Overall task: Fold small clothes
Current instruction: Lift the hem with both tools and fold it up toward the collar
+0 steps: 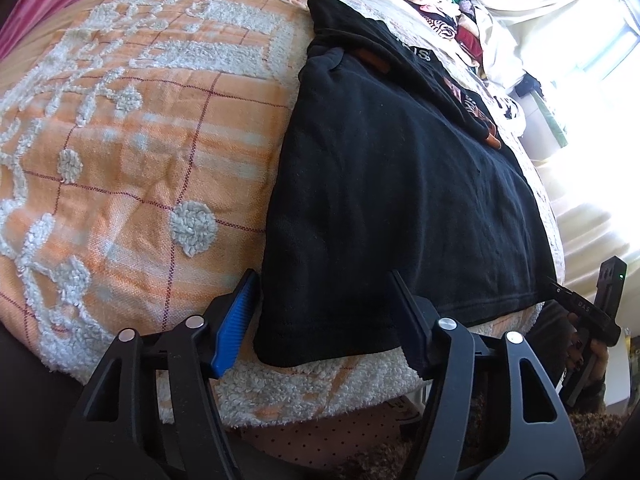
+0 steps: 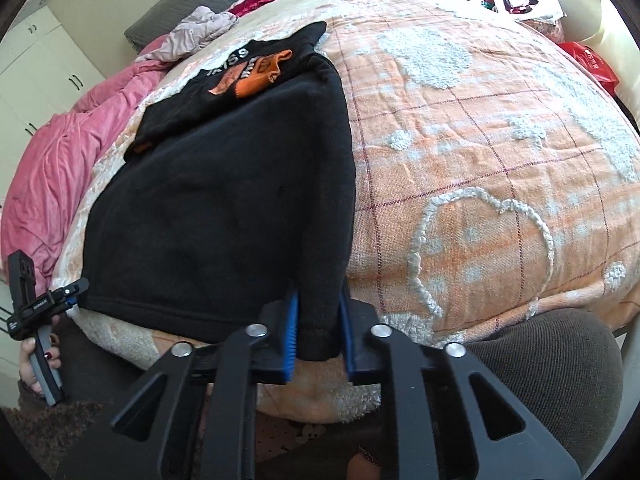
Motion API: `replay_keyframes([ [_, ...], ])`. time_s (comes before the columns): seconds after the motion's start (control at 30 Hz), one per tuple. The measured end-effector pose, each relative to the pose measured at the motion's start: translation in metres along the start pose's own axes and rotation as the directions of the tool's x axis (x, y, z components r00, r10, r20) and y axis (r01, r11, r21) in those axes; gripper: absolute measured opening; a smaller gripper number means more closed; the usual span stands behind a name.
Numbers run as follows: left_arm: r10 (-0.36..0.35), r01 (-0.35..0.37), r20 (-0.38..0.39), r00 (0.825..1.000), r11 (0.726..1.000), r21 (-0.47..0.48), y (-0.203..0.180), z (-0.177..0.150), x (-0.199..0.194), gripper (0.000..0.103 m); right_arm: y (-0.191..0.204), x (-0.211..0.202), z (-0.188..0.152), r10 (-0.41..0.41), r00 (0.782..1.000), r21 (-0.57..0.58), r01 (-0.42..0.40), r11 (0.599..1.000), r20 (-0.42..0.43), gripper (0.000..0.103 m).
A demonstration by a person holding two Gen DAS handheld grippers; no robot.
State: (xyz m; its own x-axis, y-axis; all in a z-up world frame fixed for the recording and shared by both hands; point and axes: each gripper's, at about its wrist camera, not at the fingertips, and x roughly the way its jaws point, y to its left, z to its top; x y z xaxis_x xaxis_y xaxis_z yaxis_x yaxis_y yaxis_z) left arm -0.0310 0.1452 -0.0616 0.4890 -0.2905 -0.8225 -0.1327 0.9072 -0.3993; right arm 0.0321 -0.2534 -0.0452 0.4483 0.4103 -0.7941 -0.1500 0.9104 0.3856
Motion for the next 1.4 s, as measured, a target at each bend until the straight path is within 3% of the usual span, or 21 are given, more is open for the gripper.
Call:
replay_keyframes([
  [0.27,-0.033,0.033,0.0,0.999,0.998,-0.049,0.008,0.002,-0.002,0.048,0.011,-0.029,0.017,0.063,0.991,-0.026,-0.06,0.998,0.118,0.009],
  [0.43,-0.019,0.019,0.011,1.0,0.999,-0.04,0.007,0.003,-0.005,0.011,0.017,-0.043,0.031,0.078,0.983,-0.043,-0.072,0.996,0.165,0.009],
  [0.53,-0.036,0.037,0.026,0.999,0.998,-0.044,0.01,0.005,-0.011,0.003,0.018,-0.048,0.036,0.077,0.98,-0.053,-0.069,0.996,0.184,0.009],
  [0.67,-0.073,0.077,0.084,0.994,0.996,-0.048,0.011,0.014,-0.028,0.003,0.018,-0.052,0.043,0.068,0.977,-0.062,-0.057,0.996,0.201,0.009],
  [0.83,-0.142,0.153,0.17,0.975,0.987,-0.052,0.011,0.036,-0.053,0.002,0.022,-0.059,0.054,0.069,0.967,-0.071,-0.054,0.996,0.244,0.009],
  [1.4,-0.142,0.142,0.298,0.944,0.99,0.021,-0.016,0.113,-0.08,0.002,0.039,-0.079,0.12,0.068,0.916,-0.117,-0.023,0.993,0.396,0.009],
])
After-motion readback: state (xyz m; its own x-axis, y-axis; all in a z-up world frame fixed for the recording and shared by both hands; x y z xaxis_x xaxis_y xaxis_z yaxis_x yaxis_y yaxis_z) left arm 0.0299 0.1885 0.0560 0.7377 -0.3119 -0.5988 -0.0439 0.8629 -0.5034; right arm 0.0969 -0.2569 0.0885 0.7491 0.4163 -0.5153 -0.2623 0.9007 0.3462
